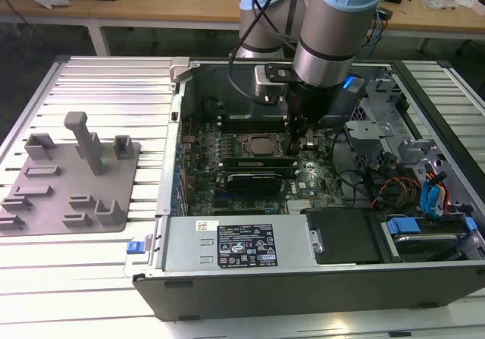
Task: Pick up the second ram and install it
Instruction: 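Press down the second ram until it locks into place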
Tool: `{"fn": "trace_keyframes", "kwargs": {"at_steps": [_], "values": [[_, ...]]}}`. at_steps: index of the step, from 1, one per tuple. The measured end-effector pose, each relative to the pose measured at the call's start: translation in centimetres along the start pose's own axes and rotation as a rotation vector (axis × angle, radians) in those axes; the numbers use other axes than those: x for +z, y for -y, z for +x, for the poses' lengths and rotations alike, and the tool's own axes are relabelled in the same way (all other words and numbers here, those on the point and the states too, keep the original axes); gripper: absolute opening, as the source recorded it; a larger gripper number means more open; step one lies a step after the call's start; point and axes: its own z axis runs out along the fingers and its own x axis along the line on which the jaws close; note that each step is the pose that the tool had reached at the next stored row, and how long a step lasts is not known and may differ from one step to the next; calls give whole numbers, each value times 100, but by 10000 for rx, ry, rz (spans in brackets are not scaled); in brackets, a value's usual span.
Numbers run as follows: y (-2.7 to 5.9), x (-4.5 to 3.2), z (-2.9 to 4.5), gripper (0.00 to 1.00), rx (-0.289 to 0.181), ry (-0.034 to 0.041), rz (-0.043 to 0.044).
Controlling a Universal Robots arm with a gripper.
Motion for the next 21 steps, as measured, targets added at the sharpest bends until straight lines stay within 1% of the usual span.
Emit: {"fn": "trace_keyframes", "kwargs": {"at_steps": [1,4,5,7,8,10,12,16,18,19,21], "values": [[-56,2,0,8,-1,0,0],[-158,5,0,8,0,0,0],[-250,8,0,8,0,-1,4],[-358,14,-1,8,-2,1,17],[-450,20,-1,8,-3,2,30],[-543,26,-1,8,-3,2,34],[-608,30,0,8,-2,0,38],[-688,39,0,8,-2,1,40],[-747,58,1,8,1,-1,45],[-753,76,2,8,0,1,47],[-753,77,2,8,-1,0,46]]}}
